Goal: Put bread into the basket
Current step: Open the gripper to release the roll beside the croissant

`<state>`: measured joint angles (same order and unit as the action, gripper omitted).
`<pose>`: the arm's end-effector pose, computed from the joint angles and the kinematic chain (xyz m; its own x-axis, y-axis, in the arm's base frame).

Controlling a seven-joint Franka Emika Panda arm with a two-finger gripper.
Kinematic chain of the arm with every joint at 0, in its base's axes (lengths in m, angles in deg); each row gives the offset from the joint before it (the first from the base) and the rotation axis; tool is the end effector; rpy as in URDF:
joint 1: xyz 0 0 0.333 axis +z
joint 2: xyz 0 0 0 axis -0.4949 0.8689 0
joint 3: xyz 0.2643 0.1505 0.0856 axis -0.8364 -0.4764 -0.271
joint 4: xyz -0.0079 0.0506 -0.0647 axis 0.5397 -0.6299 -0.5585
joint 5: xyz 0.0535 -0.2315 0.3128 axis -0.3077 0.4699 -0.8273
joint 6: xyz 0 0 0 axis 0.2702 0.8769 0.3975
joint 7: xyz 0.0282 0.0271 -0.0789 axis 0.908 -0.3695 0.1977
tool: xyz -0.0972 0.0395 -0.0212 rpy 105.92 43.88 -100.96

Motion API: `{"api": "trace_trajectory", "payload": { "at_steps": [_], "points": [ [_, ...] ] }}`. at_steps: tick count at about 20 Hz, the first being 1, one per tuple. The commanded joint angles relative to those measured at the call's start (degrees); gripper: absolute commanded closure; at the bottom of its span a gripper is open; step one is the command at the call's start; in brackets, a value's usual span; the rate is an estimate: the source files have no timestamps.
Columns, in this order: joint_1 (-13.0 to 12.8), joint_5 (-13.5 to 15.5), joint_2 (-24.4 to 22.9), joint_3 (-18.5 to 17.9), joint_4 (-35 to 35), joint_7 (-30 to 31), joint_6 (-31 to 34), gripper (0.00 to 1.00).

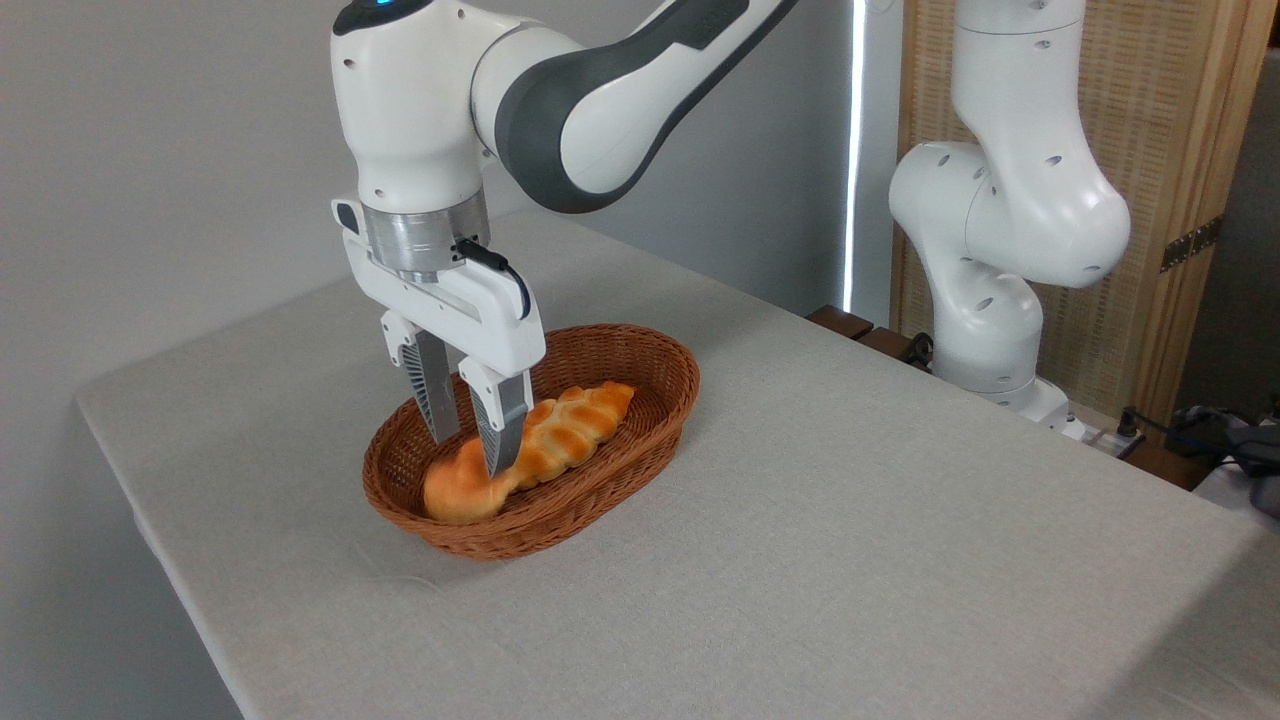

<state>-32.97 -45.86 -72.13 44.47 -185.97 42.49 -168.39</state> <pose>0.5602 -0.1266 0.4701 0.8015 -0.5910 0.0915 -0.5966 -0.8007 0.0539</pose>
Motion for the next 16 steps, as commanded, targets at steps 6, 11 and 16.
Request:
{"api": "trace_trajectory", "payload": {
  "at_steps": [6, 11, 16],
  "points": [
    [0.23, -0.72, -0.73, -0.39, 0.69, 0.52, -0.62, 0.00],
    [1.02, -0.90, -1.27, -1.52, 6.99, 3.77, 5.24, 0.00],
    [1.02, -4.50, 0.85, -4.78, 15.98, -0.97, 15.46, 0.00]
  ]
}}
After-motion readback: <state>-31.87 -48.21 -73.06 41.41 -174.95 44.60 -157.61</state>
